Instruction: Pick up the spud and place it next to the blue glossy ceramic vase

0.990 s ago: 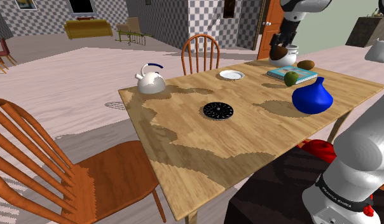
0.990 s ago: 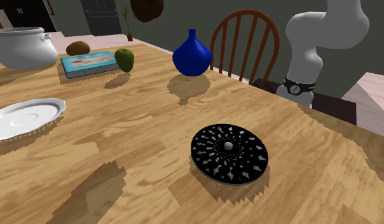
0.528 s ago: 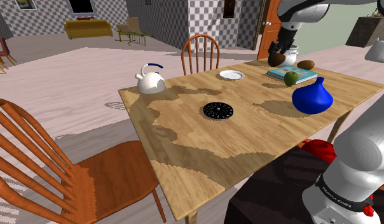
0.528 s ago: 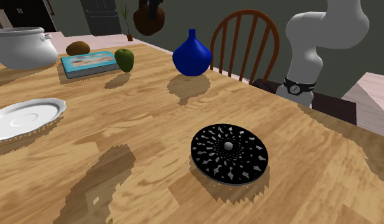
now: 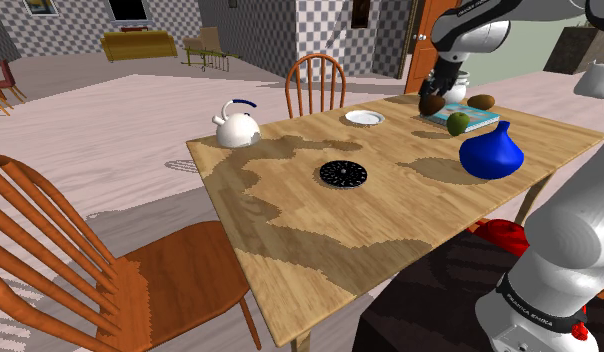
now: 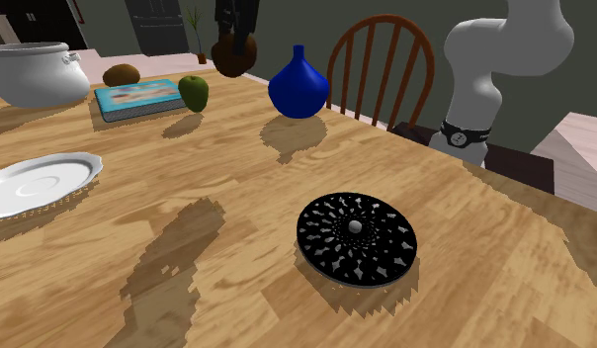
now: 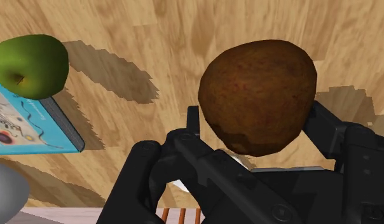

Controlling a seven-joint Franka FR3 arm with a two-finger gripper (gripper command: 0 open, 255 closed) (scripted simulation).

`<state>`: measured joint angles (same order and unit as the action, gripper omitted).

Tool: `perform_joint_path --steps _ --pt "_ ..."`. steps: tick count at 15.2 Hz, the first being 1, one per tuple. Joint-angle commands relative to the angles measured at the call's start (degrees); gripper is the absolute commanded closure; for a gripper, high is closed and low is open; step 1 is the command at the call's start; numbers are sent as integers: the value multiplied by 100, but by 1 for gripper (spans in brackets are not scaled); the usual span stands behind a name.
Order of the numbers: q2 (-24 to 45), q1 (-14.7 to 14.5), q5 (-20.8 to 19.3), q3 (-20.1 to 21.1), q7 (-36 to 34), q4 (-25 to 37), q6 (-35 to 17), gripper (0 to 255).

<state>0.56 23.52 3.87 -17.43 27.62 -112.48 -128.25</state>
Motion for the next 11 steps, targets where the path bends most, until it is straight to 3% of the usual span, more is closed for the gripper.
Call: perform_joint_path --steps 1,11 --pt "22 -4 15 4 8 -147 -170 255" --pt "294 6 183 10 148 -623 -900 255"
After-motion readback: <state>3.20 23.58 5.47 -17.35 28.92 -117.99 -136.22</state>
